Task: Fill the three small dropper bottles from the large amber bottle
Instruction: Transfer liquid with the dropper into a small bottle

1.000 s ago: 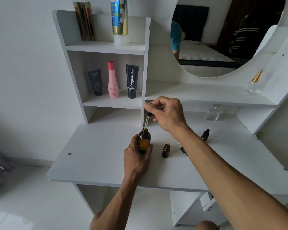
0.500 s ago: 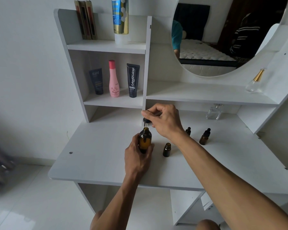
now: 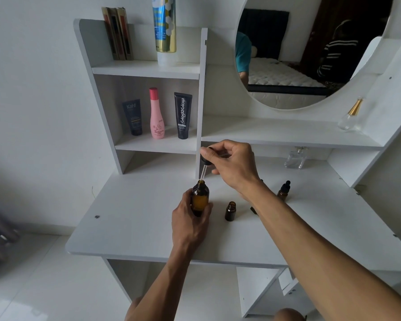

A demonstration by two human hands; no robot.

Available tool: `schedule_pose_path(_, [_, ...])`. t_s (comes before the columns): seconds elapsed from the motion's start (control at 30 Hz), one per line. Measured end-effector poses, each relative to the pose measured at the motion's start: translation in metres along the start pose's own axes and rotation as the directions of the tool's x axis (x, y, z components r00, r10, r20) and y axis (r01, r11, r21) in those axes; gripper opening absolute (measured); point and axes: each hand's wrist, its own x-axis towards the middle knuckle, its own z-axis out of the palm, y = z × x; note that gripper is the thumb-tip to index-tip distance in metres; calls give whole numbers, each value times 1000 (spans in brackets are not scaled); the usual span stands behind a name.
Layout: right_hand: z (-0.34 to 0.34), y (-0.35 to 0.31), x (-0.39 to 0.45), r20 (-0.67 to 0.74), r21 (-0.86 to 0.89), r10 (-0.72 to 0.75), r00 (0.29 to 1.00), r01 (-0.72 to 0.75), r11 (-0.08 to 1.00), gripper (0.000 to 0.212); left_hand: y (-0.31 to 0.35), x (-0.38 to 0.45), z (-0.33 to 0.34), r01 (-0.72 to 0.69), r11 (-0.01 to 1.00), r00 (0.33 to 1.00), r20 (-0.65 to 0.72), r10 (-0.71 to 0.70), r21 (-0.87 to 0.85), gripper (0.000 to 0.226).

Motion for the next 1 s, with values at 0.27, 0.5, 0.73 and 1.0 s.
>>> schedule_pose_path(0.27, [-13,-2,8,-89,150,35,995,-21,989,14,3,-1,-2,5,1000,1000,1,-5,14,46])
schedule_pose_path(0.5, [-29,5,11,-146,402,217,965,-142,905,17,4,-1,-2,11,1000,1000,5,-11,3,47])
schedule_pose_path(0.73, [-63,22,2,-234,517,331,914,-172,838,15,3,-1,-2,9,1000,1000,2,-9,0,47])
schedule_pose_path(1.0, [-84,56,-16,-291,481,399,870,-228,847,14,4,-1,-1,13,1000,1000,-8,-13,10,43])
